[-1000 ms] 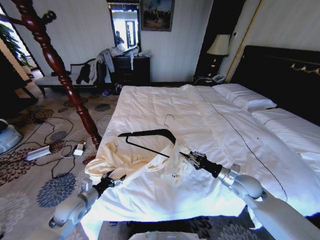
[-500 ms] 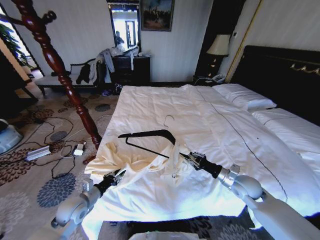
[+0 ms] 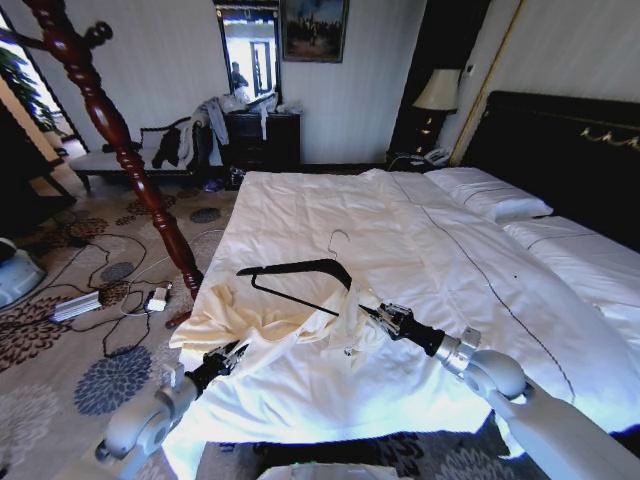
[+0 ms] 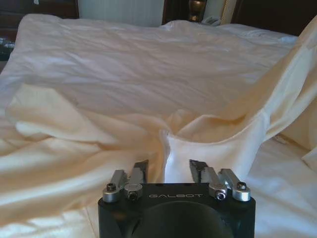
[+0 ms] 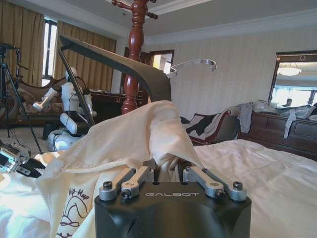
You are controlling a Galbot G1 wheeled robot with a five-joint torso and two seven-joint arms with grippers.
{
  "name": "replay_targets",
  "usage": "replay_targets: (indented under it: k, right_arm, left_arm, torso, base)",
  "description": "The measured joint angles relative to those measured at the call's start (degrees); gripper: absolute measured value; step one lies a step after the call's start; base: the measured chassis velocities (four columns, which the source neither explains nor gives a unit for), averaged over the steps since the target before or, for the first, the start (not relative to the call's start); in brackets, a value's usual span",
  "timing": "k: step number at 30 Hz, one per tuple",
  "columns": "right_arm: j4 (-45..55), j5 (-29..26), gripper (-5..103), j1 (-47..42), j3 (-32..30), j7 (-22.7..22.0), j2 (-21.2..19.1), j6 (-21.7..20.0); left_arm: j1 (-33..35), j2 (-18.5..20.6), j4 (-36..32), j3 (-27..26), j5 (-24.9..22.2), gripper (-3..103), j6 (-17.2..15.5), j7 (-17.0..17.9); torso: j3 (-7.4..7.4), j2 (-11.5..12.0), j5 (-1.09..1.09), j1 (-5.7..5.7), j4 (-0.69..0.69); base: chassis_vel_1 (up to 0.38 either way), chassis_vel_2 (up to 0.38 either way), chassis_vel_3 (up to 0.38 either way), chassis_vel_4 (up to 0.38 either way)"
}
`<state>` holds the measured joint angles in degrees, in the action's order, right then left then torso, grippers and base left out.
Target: Pick up the clothes from the bed and hang them on the clothes hanger.
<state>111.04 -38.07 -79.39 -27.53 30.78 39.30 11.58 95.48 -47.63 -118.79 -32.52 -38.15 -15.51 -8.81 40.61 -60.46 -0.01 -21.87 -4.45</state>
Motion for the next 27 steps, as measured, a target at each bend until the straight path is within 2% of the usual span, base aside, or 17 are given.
replay_targets:
  k: [1,2,3,5,8,11,13,15,18,20,23,24,27]
  right_arm:
    - [-0.08,0.00,19,0.06,0.08,0.00,0.05,0.01]
    - [-0.08,0.00,19,0.07,0.13,0.00,0.07,0.01]
    - [-0.09,0.00,19,0.07,0.16,0.00,0.09,0.01]
    - [-0.09,0.00,19,0.04,0.17,0.00,0.11,0.02]
    - [-0.17,0.04,19,0.04,0.29,0.00,0.11,0.04]
    - [-0.19,0.06,19,0.12,0.44,0.00,0.12,0.04]
    - [-0.14,0.07,19,0.19,0.60,-0.06,0.12,0.02]
    - [-0.06,0.07,19,0.19,0.63,-0.12,0.06,-0.01]
    - [0.02,0.06,19,0.03,0.47,-0.19,-0.25,-0.05]
    - [0.02,0.06,19,0.01,0.41,-0.20,-0.26,-0.06]
    - [0.01,0.06,19,-0.05,0.41,-0.27,-0.16,-0.11]
    - [0.01,0.06,19,-0.05,0.41,-0.27,-0.16,-0.11]
    - [0.02,0.24,19,-0.15,0.44,-0.33,0.08,-0.16]
  left_arm:
    - [-0.10,0.10,-0.36,-0.10,-0.32,56,0.00,0.23]
    - [-0.20,0.17,-0.59,-0.18,-0.52,56,0.00,0.35]
    - [-0.36,0.28,-0.95,-0.40,-0.88,67,-0.01,0.54]
    - [-0.56,0.36,-1.14,-0.51,-1.25,67,-0.06,0.66]
    - [-2.87,0.36,-0.80,0.19,-2.45,84,-0.46,1.27]
    - [-4.59,-0.13,0.07,1.35,-2.88,89,-0.87,1.65]
    - [-6.04,-1.05,1.18,2.68,-2.99,100,-1.33,2.04]
    - [-6.70,-1.86,1.85,3.55,-2.89,97,-1.57,2.11]
    - [-7.68,-3.25,3.03,5.06,-2.53,83,-1.90,2.15]
    - [-7.90,-3.37,3.23,5.33,-2.49,83,-1.95,2.15]
    - [-8.25,-3.35,3.51,5.85,-2.46,67,-2.06,2.14]
    - [-8.25,-3.35,3.51,5.85,-2.46,67,-2.06,2.14]
    - [-8.02,-2.49,3.42,5.91,-2.57,55,-2.10,2.06]
  torso:
    - [0.00,0.00,0.00,0.00,-0.02]
    - [0.00,0.00,0.00,0.00,-0.02]
    - [0.00,0.00,0.01,0.00,-0.01]
    - [0.00,0.00,0.00,0.00,-0.01]
    - [0.00,0.00,0.01,0.00,-0.01]
    - [0.00,0.00,0.00,0.00,-0.02]
    - [0.00,0.00,0.00,-0.01,-0.02]
    - [0.00,0.00,0.00,0.00,-0.01]
    - [0.00,0.00,0.00,0.00,-0.01]
    - [0.00,0.00,0.00,-0.01,-0.01]
    - [0.00,0.00,0.00,0.00,-0.01]
    - [0.00,0.00,0.00,0.00,-0.01]
    - [0.00,0.00,0.01,-0.01,-0.01]
  base:
    - [0.000,0.000,0.000,0.000]
    - [0.000,0.000,0.000,0.000]
    - [0.000,0.000,0.000,0.000]
    - [0.000,0.000,0.000,0.000]
    - [0.000,0.000,0.000,0.000]
    - [0.000,0.000,0.000,0.000]
    - [0.000,0.000,0.000,0.000]
    - [0.000,0.000,0.000,0.000]
    - [0.000,0.000,0.000,0.000]
    - [0.000,0.000,0.000,0.000]
    - [0.000,0.000,0.000,0.000]
    - [0.000,0.000,0.000,0.000]
    - [0.000,0.000,0.000,0.000]
